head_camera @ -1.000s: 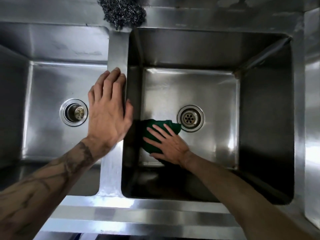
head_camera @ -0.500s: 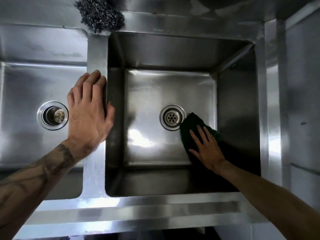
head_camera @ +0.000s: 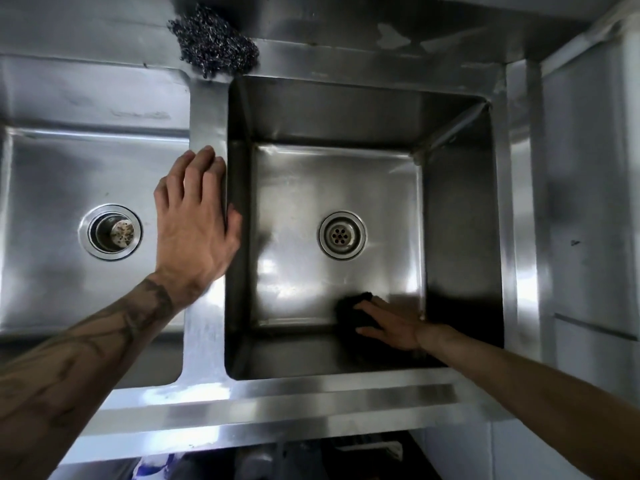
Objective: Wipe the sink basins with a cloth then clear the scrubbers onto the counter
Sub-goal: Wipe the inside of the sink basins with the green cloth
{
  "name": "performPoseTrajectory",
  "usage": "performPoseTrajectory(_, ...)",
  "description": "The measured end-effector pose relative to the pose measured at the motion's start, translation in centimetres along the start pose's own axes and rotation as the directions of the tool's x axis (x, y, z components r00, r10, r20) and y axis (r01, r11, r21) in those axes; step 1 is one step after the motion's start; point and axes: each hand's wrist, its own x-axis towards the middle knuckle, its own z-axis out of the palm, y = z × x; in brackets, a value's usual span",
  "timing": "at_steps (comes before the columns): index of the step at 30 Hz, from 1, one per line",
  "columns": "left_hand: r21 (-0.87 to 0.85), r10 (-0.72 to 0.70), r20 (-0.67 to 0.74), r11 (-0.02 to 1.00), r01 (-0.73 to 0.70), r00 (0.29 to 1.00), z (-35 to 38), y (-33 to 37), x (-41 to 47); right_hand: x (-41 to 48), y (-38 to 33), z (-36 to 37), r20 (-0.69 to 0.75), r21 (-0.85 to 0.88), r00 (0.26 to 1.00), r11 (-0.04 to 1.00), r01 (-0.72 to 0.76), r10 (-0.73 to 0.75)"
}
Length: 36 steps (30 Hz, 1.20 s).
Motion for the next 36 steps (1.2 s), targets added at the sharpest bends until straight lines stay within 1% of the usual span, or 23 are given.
performPoseTrajectory(3, 0.003, -0.001, 0.010, 1.000, 0.001, 1.000, 0.0, 0.1, 0.1, 0.7, -4.4, 0.0, -0.032, -0.008, 0.998, 0.999, 0.050, -0.050)
performPoseTrajectory(8, 0.036, -0.006, 0.020, 0.999, 0.005, 1.000, -0.2, 0.0, 0.1, 2.4, -13.5, 0.1, -0.109, 0.051, 0.964, 0.967, 0.248, -0.242)
performPoseTrajectory(10, 0.043, -0.010, 0.025, 0.999, 0.009, 1.000, -0.2, 0.0, 0.2, 2.4, -15.1, 0.2, -0.102, 0.018, 0.952, 0.957, 0.290, -0.287)
performPoseTrajectory(12, 0.046, -0.006, 0.037, 0.999, 0.004, 0.999, -0.2, -0.1, 0.1, 1.3, -14.5, -0.5, -0.089, 0.009, 0.953, 0.957, 0.291, -0.289)
performPoseTrajectory(14, 0.041, -0.004, 0.046, 0.999, 0.002, 0.999, -0.2, -0.3, 0.1, -0.4, -12.0, -1.3, -0.061, 0.023, 0.971, 0.972, 0.233, -0.231)
performPoseTrajectory(15, 0.037, -0.004, 0.048, 0.999, 0.002, 0.999, -0.1, -0.3, 0.1, -1.5, -10.3, -1.7, -0.041, 0.011, 0.983, 0.984, 0.178, -0.177)
performPoseTrajectory(17, 0.030, -0.004, 0.050, 1.000, 0.002, 0.999, 0.0, -0.4, 0.1, -3.7, -6.4, -2.3, -0.021, -0.036, 0.999, 0.999, 0.024, -0.025)
performPoseTrajectory(19, 0.018, -0.007, 0.045, 1.000, 0.006, 0.999, 0.1, -0.4, 0.1, -5.8, -3.5, -2.7, -0.046, -0.049, 0.990, 0.990, -0.134, 0.132)
performPoseTrajectory(20, 0.009, -0.008, 0.046, 1.000, 0.007, 0.999, 0.1, -0.4, 0.1, -6.4, -2.9, -2.6, -0.063, -0.025, 0.981, 0.982, -0.188, 0.186)
performPoseTrajectory(21, 0.003, -0.009, 0.049, 1.000, 0.009, 0.999, 0.1, -0.4, 0.1, -6.9, -3.0, -2.6, -0.074, 0.002, 0.975, 0.978, -0.210, 0.209)
performPoseTrajectory(22, -0.001, -0.011, 0.049, 1.000, 0.011, 0.999, 0.1, -0.4, 0.1, -6.9, -3.9, -2.5, -0.075, 0.022, 0.976, 0.979, -0.202, 0.203)
performPoseTrajectory(24, -0.002, -0.011, 0.043, 1.000, 0.011, 0.999, 0.1, -0.5, 0.1, -6.5, -7.5, -2.4, -0.071, 0.075, 0.988, 0.988, -0.134, 0.139)
performPoseTrajectory(27, -0.008, -0.018, 0.033, 1.000, 0.019, 0.999, 0.0, -0.5, 0.2, -4.3, -14.5, -1.9, -0.108, 0.158, 0.994, 0.987, 0.010, 0.008)
performPoseTrajectory(29, -0.007, -0.022, 0.021, 1.000, 0.022, 1.000, 0.0, -0.4, 0.3, -2.4, -19.1, -1.2, -0.132, 0.217, 0.991, 0.974, 0.062, -0.034)
performPoseTrajectory(31, -0.006, -0.025, 0.018, 1.000, 0.025, 1.000, 0.1, -0.4, 0.2, -1.1, -22.4, -0.1, -0.151, 0.295, 0.988, 0.955, 0.012, 0.035)
performPoseTrajectory(33, -0.002, -0.022, 0.023, 1.000, 0.022, 0.999, 0.1, -0.4, 0.2, -0.5, -23.9, 0.7, -0.208, 0.429, 0.963, 0.901, -0.065, 0.169)
performPoseTrajectory(34, -0.003, -0.023, 0.028, 1.000, 0.023, 0.999, 0.2, -0.4, 0.2, -0.2, -24.1, 0.8, -0.242, 0.528, 0.941, 0.846, -0.077, 0.236)
performPoseTrajectory(36, -0.010, -0.027, 0.034, 1.000, 0.027, 0.999, 0.2, -0.5, 0.2, 0.2, -24.5, 0.4, -0.309, 0.712, 0.888, 0.702, -0.021, 0.340)
